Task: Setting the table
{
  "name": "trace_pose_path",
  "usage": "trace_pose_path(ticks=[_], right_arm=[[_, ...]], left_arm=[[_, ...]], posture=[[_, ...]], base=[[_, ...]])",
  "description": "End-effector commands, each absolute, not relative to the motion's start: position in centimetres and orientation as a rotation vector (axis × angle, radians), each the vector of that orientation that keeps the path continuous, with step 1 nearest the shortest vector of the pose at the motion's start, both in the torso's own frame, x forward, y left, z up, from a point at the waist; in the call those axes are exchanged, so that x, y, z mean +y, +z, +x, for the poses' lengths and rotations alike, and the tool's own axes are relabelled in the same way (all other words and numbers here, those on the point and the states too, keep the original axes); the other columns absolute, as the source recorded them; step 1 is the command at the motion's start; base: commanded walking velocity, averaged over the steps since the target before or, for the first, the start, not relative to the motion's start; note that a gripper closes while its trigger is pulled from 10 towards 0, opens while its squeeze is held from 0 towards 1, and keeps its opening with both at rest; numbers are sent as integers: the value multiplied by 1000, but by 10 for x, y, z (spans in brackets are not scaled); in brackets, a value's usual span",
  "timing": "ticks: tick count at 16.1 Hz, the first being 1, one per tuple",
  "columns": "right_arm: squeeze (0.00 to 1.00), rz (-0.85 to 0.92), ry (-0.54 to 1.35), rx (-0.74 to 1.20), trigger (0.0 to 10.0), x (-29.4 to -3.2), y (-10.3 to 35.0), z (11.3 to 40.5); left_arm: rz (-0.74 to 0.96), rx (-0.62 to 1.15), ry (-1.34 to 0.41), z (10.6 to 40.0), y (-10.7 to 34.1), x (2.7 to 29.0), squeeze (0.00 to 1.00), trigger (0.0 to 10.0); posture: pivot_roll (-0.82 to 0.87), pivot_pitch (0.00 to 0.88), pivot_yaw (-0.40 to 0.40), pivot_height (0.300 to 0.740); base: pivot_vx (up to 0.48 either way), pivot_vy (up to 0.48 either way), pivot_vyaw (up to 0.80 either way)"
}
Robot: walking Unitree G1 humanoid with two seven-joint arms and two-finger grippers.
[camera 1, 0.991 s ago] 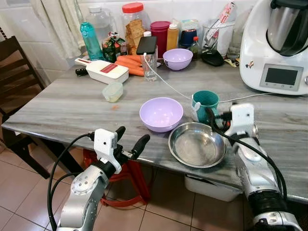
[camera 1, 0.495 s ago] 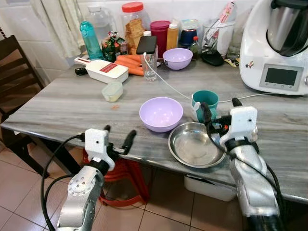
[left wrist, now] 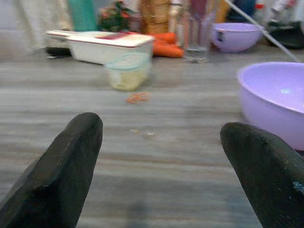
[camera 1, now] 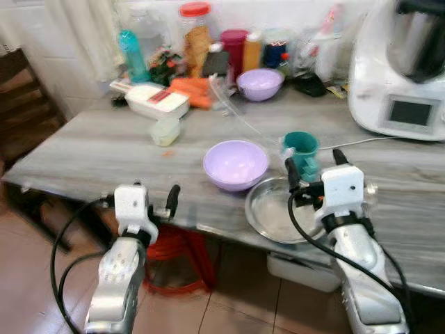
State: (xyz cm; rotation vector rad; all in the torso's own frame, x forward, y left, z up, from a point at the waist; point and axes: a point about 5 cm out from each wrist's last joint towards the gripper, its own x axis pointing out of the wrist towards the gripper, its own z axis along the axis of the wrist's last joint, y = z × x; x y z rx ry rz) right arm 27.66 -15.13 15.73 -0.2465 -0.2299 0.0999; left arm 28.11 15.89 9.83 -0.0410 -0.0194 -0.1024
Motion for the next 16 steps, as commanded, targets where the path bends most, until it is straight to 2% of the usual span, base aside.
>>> trace_pose_path(ticks=[1, 16], right_arm=[[0, -239, 122, -250, 10000, -144, 164, 278], [0, -230, 173, -226, 10000, -135, 160, 282]], left_arm=[[-29, -12, -64, 281, 96, 167, 0, 10000], [1, -21, 30, 289, 92, 176, 0, 10000]], posture=[[-77, 0, 78, 740], [-73, 0, 74, 740]], base=[[0, 0, 800], [0, 0, 800]])
